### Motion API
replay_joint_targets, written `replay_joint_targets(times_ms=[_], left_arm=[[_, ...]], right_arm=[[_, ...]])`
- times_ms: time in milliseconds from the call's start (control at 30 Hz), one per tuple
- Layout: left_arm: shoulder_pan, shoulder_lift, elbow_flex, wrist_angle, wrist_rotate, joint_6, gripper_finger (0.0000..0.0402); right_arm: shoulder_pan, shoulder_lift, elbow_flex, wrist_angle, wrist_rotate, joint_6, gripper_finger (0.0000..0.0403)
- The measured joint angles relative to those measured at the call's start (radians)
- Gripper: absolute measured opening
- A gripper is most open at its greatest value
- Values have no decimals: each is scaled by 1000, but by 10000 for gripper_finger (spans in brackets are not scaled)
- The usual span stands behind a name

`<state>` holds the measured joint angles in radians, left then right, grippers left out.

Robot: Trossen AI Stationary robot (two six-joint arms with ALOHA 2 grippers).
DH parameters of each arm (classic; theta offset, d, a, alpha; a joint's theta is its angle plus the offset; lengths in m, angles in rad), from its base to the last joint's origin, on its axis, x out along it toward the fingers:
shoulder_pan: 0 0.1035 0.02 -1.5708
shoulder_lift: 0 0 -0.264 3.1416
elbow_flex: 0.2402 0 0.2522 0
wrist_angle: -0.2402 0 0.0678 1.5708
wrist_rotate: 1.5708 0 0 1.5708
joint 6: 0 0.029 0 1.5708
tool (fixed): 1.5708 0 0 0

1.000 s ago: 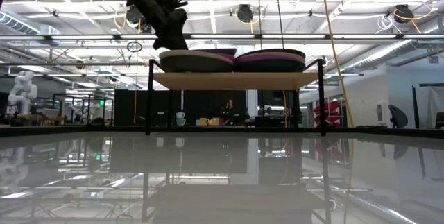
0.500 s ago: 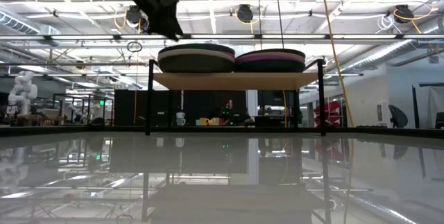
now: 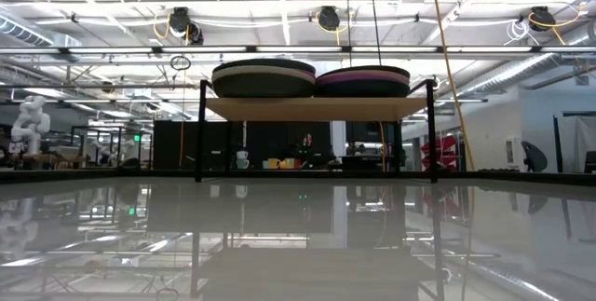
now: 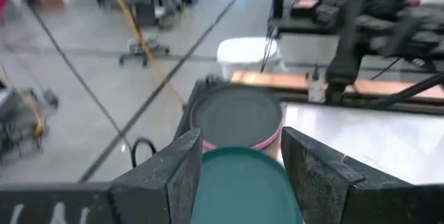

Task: Place and stack plates onto a shelf
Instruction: Return to Home Position

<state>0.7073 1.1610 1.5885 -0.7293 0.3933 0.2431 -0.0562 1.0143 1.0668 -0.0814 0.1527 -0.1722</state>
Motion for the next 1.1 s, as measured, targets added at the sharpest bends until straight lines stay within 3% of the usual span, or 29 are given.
replay_joint_targets(times_ms=[200,500,767,1100], left_arm=[[-49,-215,-194,121,-25,-14,202],[-75,-600,-674,397,-28,-116,202],[-75,-895,-959,454,-28,-196,202],[-76,-1158,-1194,518,-5,-337,202]], right_arm=[[6,-197,-224,79,-25,19,194],[6,-497,-643,462,-24,17,194],[6,-634,-796,577,-23,47,194],[6,-656,-911,714,-23,198,194]])
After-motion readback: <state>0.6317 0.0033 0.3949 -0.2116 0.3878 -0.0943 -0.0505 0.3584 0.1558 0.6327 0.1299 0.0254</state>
